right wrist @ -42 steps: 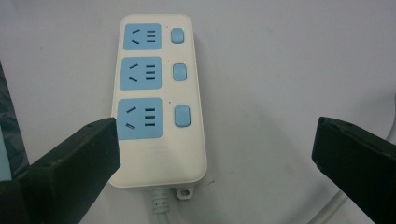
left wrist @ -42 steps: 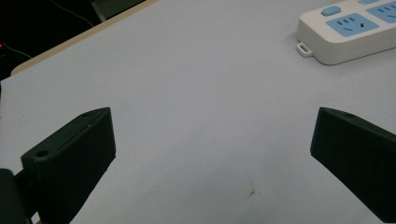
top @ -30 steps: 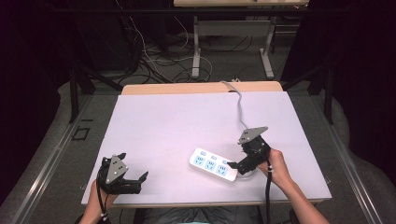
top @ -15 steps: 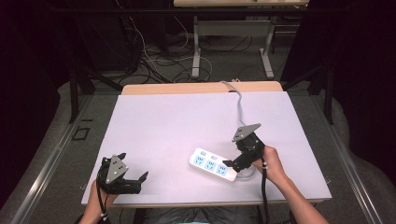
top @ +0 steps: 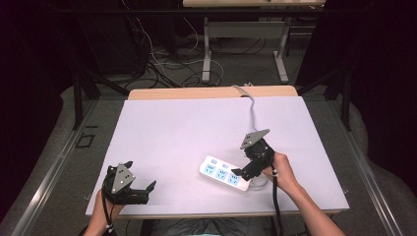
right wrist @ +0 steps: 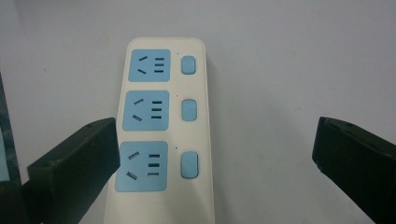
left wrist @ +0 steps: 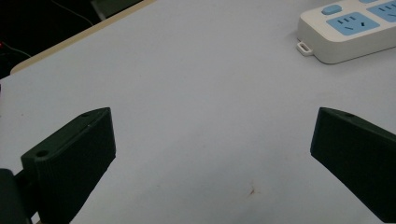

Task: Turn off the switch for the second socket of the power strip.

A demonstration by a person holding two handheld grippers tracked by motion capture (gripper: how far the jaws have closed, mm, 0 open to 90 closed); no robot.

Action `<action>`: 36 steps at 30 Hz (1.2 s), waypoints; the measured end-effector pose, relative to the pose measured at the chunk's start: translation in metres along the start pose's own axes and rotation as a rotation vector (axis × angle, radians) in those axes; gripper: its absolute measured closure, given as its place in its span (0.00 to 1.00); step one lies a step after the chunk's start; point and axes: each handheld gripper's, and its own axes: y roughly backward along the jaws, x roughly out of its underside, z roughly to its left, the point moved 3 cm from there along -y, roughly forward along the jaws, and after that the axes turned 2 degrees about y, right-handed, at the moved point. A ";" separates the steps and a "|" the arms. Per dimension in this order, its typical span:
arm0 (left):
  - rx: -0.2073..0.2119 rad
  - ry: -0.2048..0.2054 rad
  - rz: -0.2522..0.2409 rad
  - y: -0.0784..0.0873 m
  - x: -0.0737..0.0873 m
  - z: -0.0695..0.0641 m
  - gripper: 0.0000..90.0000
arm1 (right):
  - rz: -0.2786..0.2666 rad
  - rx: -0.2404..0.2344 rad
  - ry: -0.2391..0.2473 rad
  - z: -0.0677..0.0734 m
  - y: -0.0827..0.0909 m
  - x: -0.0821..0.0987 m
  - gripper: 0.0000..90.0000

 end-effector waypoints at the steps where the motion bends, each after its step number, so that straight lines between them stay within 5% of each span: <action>1: 0.000 0.000 0.000 0.000 0.000 0.000 0.00 | -0.001 -0.003 0.002 0.000 -0.001 -0.001 0.00; 36: 0.000 0.004 0.000 0.000 0.000 0.000 0.00 | 0.030 -0.042 0.034 0.010 -0.020 -0.018 0.00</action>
